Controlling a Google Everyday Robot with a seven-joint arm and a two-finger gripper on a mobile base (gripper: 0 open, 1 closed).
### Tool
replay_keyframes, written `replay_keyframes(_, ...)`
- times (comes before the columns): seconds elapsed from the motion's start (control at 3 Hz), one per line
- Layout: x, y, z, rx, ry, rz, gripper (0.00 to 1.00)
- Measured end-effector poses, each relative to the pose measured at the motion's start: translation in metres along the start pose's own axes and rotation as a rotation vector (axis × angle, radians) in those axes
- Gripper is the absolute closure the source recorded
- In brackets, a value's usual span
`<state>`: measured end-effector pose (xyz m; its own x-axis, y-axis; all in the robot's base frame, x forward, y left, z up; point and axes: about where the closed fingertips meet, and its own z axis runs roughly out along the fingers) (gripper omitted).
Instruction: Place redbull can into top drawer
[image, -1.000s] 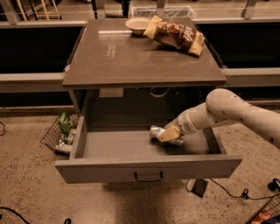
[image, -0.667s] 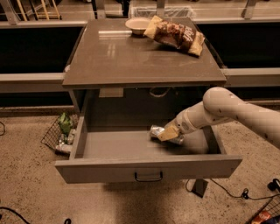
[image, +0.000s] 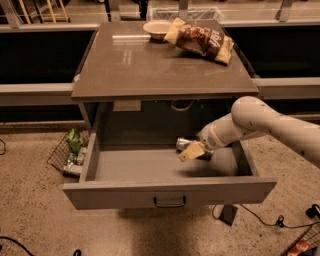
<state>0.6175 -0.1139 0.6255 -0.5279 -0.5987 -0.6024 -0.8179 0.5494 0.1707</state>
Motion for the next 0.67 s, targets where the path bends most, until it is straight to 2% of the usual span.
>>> replay_keyframes(0.33,-0.023,0.005,-0.018,0.003,-0.051,-0.054,0.0)
replay_keyframes(0.67,-0.059,0.02,-0.054,-0.002,-0.117,-0.142,0.0)
